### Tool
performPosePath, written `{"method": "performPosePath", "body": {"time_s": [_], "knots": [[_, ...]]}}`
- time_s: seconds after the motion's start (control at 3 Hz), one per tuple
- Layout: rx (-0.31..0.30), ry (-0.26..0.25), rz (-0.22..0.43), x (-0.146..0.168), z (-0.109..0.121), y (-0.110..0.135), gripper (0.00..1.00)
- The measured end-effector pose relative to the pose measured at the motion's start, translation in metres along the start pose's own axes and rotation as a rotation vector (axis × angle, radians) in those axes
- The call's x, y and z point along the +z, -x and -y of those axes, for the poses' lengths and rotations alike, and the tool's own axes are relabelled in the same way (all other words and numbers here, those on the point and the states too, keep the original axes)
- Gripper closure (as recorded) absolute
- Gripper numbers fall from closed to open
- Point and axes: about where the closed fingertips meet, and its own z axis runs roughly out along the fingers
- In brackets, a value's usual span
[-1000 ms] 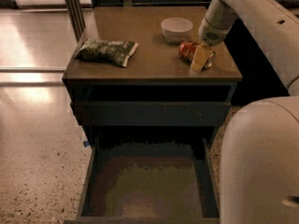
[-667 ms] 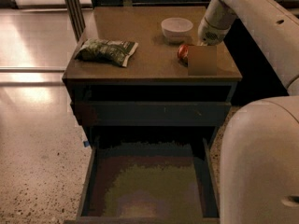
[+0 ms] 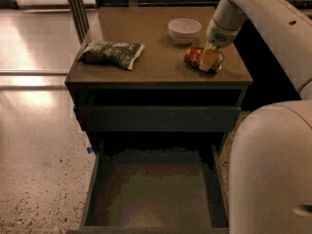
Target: Place coke can into middle drawer
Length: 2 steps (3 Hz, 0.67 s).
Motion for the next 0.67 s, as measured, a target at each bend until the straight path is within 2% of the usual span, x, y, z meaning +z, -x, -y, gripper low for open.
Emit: {"method": "performPosePath", "body": {"time_s": [0.33,0.67], "knots": [[0.000,0.012,0.044,-0.004,-0.002,0.006,1.00],[0.024,0.043,0.169,-0.034,-0.021,0.011,1.00]]}}
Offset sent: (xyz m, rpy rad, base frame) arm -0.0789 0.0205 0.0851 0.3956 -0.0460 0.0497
